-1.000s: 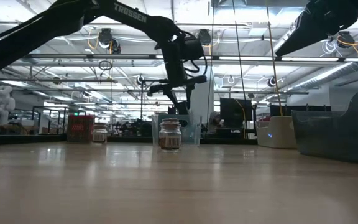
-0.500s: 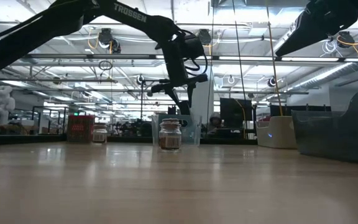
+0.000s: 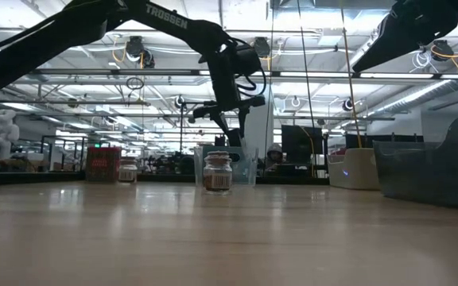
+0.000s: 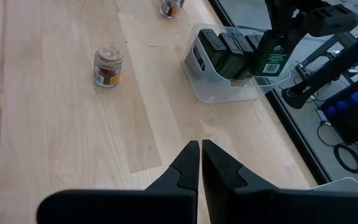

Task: Sort spices by type
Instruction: Put the black seasoning can into the transparent bin, then put the center transparent seasoning bottle into the gray bin

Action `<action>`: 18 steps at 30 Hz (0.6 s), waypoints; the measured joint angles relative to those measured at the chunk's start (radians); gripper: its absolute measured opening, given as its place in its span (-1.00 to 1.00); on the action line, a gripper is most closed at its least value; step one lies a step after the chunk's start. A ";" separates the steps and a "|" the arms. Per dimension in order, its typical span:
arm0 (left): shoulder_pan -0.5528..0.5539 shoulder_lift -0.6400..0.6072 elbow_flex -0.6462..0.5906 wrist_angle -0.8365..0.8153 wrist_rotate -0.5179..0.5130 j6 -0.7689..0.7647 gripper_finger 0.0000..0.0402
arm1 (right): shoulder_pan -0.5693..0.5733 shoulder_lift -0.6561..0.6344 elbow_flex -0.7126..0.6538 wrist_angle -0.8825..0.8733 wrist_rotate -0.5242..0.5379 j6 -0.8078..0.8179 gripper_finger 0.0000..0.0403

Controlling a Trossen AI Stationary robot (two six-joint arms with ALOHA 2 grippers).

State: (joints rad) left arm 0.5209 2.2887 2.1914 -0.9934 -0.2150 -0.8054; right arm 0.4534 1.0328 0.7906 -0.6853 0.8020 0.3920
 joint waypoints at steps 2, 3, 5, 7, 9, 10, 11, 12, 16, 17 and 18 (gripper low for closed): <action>0.000 0.000 0.000 0.000 0.000 0.001 -0.20 | 0.000 0.000 0.000 0.000 0.000 0.000 -1.00; 0.000 0.000 0.000 0.000 0.000 0.003 -0.20 | 0.000 0.000 0.000 0.000 0.000 0.000 -1.00; 0.000 0.000 0.000 0.000 0.000 0.011 -0.20 | 0.000 0.000 0.000 0.000 0.000 0.000 -1.00; 0.000 0.000 0.000 0.000 0.000 0.026 -0.18 | 0.000 0.000 0.000 0.000 0.000 0.000 -1.00; 0.000 0.000 0.000 0.000 0.000 0.027 -0.14 | 0.000 0.000 0.000 0.000 0.000 0.000 -1.00; 0.000 -0.001 -0.007 0.007 0.000 0.027 -0.11 | 0.000 0.000 0.000 0.000 0.000 0.000 -1.00; 0.000 -0.001 -0.015 0.011 0.000 0.027 -0.08 | 0.000 0.000 0.000 0.000 0.000 0.000 -1.00; 0.000 -0.002 -0.022 0.015 0.000 0.027 -0.04 | 0.000 0.000 0.000 0.000 0.000 0.000 -1.00; 0.000 -0.002 -0.061 0.019 0.001 0.026 0.11 | 0.000 0.000 0.000 0.000 0.000 0.000 -1.00; 0.000 -0.002 -0.069 0.019 0.001 0.026 0.14 | 0.000 0.000 0.000 0.000 0.000 0.000 -1.00; 0.000 -0.002 -0.075 0.016 0.004 0.026 0.16 | 0.000 0.000 0.000 0.000 0.000 0.000 -1.00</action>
State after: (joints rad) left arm 0.5209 2.2871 2.1167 -0.9771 -0.2106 -0.7789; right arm 0.4532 1.0330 0.7906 -0.6853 0.8018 0.3920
